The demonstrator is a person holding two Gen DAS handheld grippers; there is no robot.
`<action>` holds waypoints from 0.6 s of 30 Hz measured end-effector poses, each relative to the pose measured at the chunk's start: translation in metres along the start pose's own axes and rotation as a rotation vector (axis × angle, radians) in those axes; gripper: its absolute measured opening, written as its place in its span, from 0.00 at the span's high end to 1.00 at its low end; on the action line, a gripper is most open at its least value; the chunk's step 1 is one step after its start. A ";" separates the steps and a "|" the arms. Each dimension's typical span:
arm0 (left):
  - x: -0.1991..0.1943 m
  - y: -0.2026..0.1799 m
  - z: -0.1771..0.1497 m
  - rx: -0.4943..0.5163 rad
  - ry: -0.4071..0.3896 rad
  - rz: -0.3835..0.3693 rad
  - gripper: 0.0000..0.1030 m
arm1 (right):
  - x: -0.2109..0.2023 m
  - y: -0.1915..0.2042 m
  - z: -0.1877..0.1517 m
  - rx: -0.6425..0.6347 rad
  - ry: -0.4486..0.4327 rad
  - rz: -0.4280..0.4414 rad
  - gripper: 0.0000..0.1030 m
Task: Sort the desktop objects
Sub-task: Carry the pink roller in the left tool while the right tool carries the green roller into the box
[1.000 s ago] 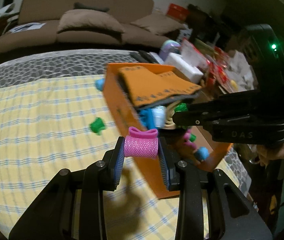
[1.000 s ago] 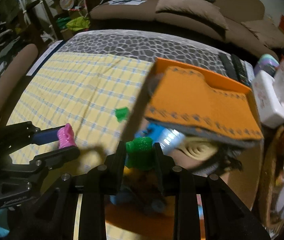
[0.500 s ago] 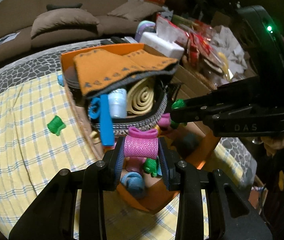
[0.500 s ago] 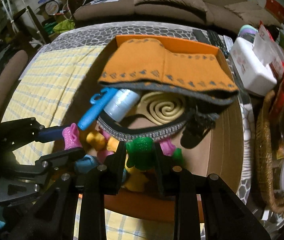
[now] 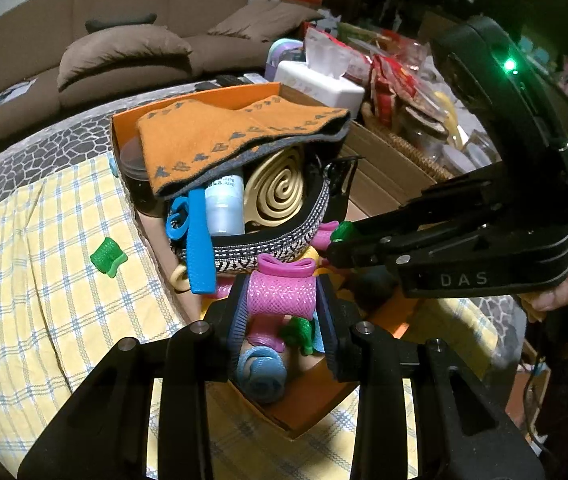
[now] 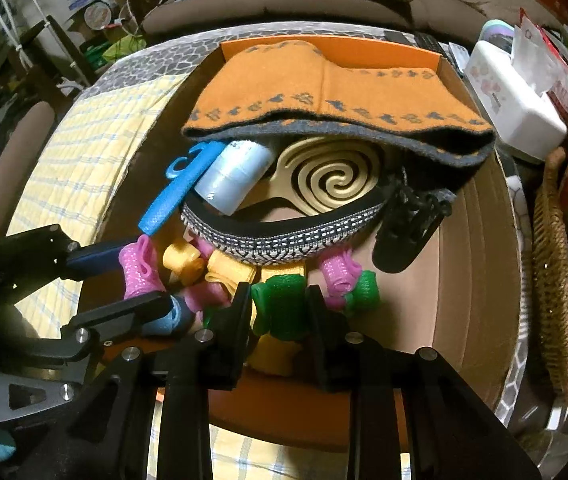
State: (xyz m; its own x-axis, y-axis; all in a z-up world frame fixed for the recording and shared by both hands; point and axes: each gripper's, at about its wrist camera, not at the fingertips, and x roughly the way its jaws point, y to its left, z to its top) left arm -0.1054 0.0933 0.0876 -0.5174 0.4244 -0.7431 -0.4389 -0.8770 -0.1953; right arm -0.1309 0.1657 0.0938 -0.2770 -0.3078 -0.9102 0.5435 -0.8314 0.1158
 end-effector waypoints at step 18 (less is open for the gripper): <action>-0.034 0.037 0.009 -0.105 -0.094 0.022 0.36 | -0.013 0.000 0.005 0.027 -0.050 -0.017 0.45</action>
State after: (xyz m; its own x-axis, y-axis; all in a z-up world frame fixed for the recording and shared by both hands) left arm -0.1106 0.0489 0.1119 -0.5949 0.4199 -0.6854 -0.3498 -0.9030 -0.2496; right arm -0.1307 0.1673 0.1076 -0.3258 -0.3157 -0.8912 0.5170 -0.8487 0.1116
